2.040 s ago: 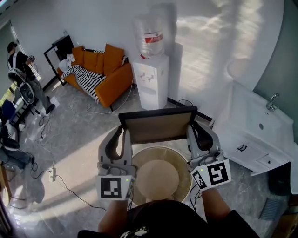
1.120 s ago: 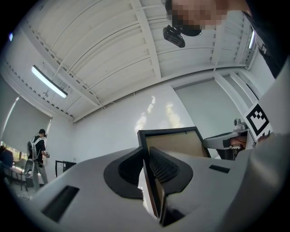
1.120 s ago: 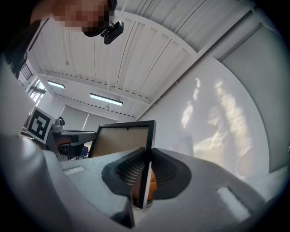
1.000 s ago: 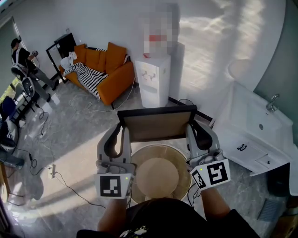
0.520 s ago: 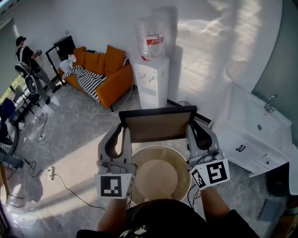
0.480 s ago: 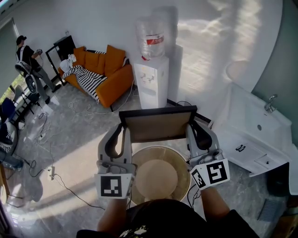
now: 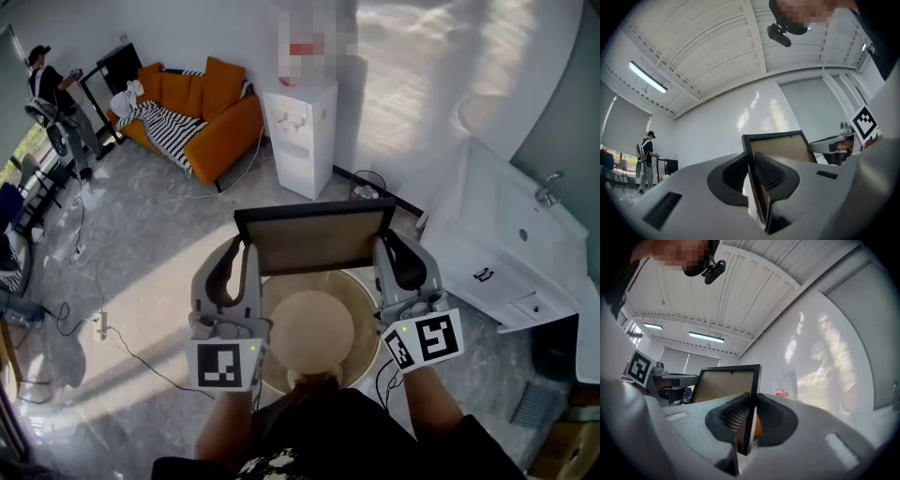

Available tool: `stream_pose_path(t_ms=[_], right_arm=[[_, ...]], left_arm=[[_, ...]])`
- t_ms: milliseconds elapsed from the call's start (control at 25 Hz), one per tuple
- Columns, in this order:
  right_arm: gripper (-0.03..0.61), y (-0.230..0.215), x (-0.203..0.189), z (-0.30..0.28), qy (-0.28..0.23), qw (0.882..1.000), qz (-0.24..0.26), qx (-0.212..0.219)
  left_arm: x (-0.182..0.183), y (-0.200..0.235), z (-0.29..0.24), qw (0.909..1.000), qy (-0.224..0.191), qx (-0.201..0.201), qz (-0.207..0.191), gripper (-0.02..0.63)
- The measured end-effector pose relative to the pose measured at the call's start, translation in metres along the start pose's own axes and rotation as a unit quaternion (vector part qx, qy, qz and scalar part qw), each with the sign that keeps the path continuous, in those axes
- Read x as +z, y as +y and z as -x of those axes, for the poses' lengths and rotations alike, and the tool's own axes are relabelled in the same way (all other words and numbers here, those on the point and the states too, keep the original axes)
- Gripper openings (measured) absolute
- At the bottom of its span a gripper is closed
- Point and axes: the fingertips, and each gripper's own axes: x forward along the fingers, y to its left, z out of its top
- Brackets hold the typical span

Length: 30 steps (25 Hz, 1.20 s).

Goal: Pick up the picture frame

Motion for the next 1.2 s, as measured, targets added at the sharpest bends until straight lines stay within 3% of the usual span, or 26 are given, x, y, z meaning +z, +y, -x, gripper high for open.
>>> stream_pose_path(t_ms=[200,440,1200], right_arm=[[0.044,0.005,-0.034,-0.008,0.038,0.999,-0.006,0.006],[0.044,0.007,-0.080,-0.024,0.068,0.997,-0.018,0.012],[0.043,-0.001,-0.012,-0.011,-0.006,1.000,0.014,0.004]], left_arm=[[-0.043,0.004,0.002,0.9975,0.063,0.010,0.030,0.057],[-0.085,0.012,-0.007,0.9958,0.079,0.016,0.044,0.057],[-0.016,0.002,-0.003,0.9996,0.023,0.017,0.005,0.057]])
